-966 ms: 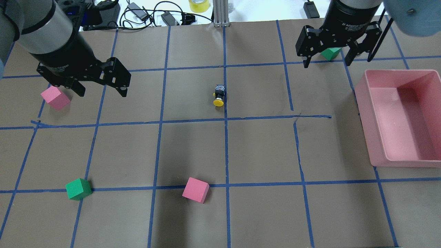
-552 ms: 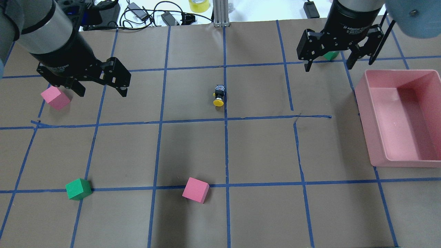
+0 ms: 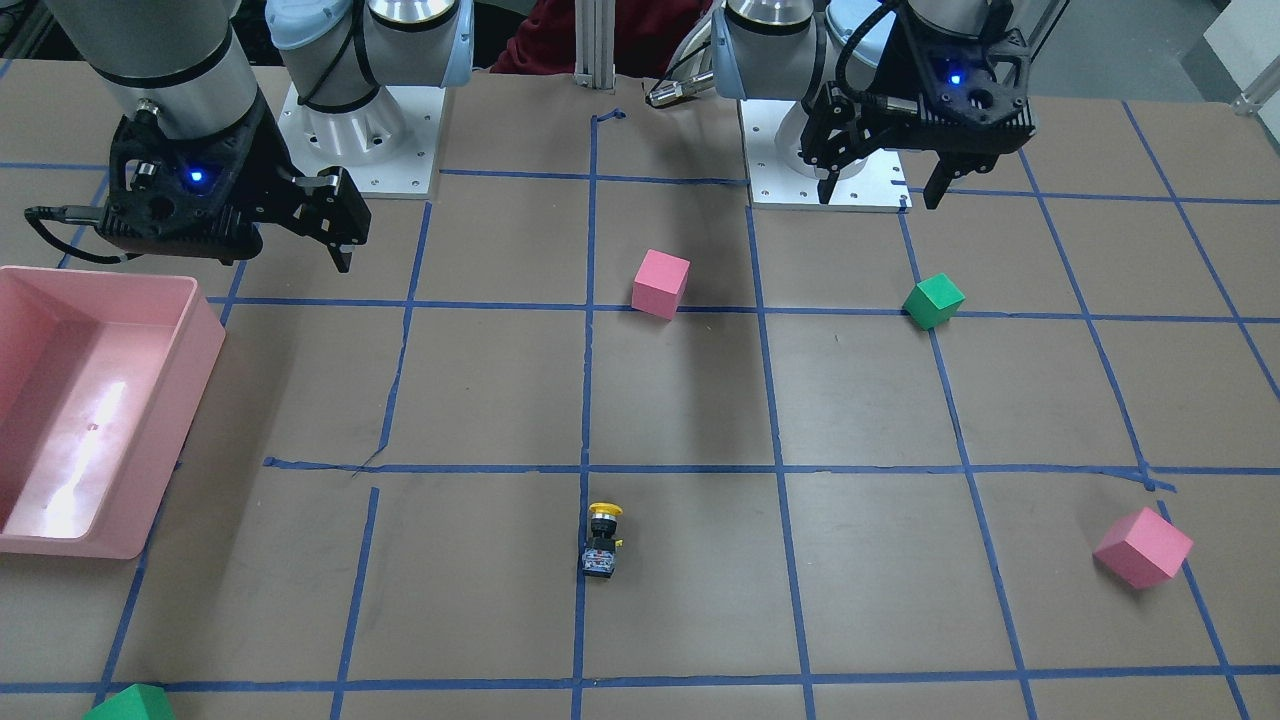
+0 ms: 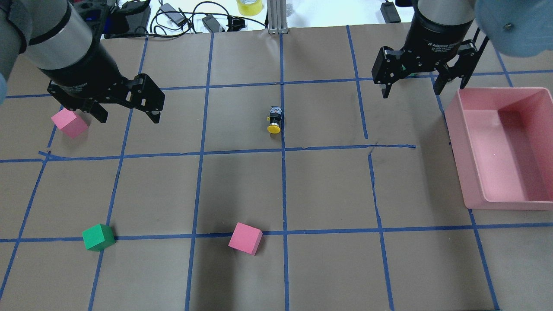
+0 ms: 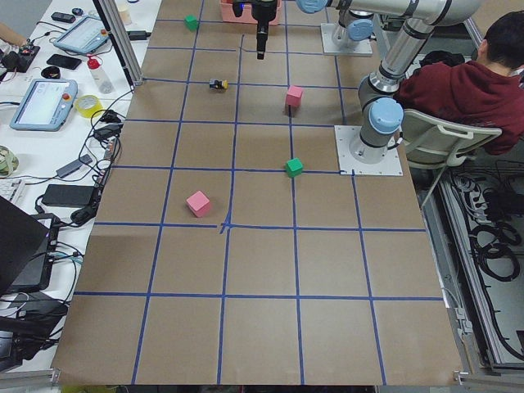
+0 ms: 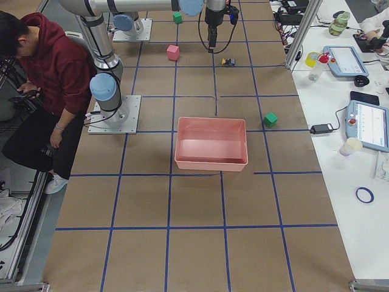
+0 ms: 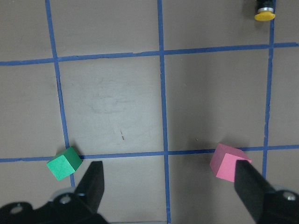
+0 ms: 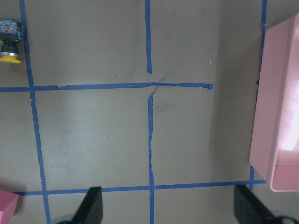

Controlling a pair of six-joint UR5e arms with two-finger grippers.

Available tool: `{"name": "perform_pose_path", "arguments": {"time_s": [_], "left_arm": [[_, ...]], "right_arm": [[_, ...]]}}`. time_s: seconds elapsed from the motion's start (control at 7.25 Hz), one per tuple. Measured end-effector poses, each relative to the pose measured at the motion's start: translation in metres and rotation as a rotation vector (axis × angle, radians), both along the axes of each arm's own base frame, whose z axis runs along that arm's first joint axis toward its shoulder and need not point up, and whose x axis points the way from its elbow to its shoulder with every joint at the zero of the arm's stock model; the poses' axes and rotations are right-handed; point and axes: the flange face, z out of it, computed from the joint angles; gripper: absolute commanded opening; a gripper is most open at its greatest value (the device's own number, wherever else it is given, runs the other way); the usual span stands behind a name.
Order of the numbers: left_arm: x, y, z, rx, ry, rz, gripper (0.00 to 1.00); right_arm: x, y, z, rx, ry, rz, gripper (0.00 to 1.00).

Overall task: Align button upright
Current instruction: 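Swing the left arm over toward the switch lying on the table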

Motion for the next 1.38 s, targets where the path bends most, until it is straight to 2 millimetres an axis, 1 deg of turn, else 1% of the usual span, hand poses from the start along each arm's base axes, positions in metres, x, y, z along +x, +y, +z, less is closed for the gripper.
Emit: {"name": "perform_pose_path", "arguments": {"time_s": [0.28,0.41,0.55,0.69,0.83,0.97,1.1,1.38], "left_arm": [[-0.001,-0.002,-0.006,-0.01,0.012,0.012,1.0],[-0.002,-0.005,-0.013,-0.031,0.017,0.025,1.0],[-0.002,-0.007,-0.024,-0.058,0.02,0.032,1.0],[-0.007,-0.01,-0.039,-0.1,0.029,0.041,1.0],[-0.022,-0.011,-0.058,-0.161,0.045,0.048,1.0],[-0.043,-0.011,-0.082,-0.237,0.064,0.054,1.0],[-0.059,-0.012,-0.111,-0.315,0.087,0.066,1.0],[-0.074,-0.023,-0.171,-0.471,0.133,0.074,0.97]], "right_arm": [[0.0,0.0,-0.001,0.003,0.001,0.0,1.0],[0.0,0.001,-0.002,0.005,0.002,0.0,1.0],[0.0,0.001,-0.003,0.007,0.002,0.0,1.0],[0.0,0.001,-0.004,0.008,0.002,0.0,1.0],[0.0,0.001,-0.005,0.01,0.002,0.0,1.0],[0.0,0.002,-0.006,0.012,0.002,0.0,1.0],[0.0,0.002,-0.006,0.013,0.002,0.0,1.0],[0.0,0.002,-0.007,0.014,0.003,0.0,1.0]]}}
